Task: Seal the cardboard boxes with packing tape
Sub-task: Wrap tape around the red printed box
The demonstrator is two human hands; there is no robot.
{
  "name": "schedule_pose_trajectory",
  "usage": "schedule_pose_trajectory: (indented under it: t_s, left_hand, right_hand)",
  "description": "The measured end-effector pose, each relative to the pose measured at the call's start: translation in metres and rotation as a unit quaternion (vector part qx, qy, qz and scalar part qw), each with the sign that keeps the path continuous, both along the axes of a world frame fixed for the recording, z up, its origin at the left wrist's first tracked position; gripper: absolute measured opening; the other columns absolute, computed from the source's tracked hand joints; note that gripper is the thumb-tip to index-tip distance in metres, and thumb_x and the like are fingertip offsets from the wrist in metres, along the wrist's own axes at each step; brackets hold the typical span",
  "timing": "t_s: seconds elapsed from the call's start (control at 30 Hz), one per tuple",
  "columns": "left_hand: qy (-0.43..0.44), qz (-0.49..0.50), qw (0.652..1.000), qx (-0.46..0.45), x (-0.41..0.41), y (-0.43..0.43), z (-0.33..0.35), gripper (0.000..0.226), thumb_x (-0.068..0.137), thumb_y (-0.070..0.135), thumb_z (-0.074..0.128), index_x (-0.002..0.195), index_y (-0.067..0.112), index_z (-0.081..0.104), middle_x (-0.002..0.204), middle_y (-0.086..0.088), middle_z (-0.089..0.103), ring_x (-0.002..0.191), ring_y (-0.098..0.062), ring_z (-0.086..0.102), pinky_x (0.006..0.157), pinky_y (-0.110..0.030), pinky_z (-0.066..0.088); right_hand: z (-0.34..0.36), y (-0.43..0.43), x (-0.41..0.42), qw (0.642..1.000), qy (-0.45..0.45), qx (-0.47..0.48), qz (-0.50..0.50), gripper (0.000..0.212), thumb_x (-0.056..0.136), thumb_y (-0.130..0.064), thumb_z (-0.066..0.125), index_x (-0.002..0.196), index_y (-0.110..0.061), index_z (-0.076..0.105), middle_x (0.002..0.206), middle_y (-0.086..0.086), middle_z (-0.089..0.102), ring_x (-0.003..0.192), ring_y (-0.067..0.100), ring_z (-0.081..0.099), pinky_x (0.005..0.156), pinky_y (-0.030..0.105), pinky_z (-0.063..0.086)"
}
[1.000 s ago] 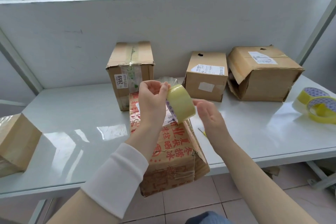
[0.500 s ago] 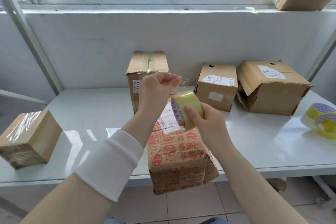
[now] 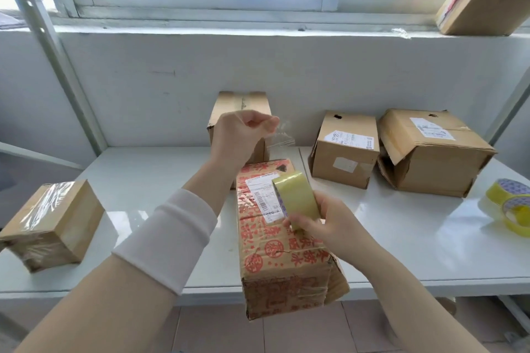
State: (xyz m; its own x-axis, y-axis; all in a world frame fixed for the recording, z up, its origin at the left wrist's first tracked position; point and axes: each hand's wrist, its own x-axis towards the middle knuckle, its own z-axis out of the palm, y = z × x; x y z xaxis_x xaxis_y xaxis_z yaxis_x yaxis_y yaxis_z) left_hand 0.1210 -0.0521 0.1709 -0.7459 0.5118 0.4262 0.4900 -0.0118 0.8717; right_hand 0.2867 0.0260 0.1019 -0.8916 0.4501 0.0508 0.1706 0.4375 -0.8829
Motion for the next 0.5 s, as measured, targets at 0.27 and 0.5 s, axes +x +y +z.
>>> schedule_pose_trajectory:
  t_s: [0.27,0.5]
  left_hand:
    - [0.042,-0.016,0.999,0.009,-0.007,0.01,0.035,0.016,0.081,0.026,0.074,0.068,0.033,0.069,0.057,0.019,0.066,0.065,-0.001,0.063,0.073,-0.021,0.05]
    - [-0.015,0.01,0.999,0.031,-0.033,0.025,0.031,0.009,0.084,0.024,0.071,0.076,0.024,0.068,0.071,0.008,0.067,0.062,-0.002,0.062,0.065,-0.02,0.055]
  right_hand:
    - [0.011,-0.003,-0.008,0.985,0.117,-0.097,-0.078,0.033,0.078,-0.039,0.062,0.097,-0.013,0.065,0.065,-0.007,0.072,0.063,0.002,0.067,0.055,0.014,0.05]
    - [0.019,0.002,-0.012,0.99,0.086,-0.102,-0.035,0.031,0.078,-0.042,0.061,0.1,-0.02,0.06,0.076,-0.005,0.074,0.071,0.006,0.069,0.062,0.021,0.054]
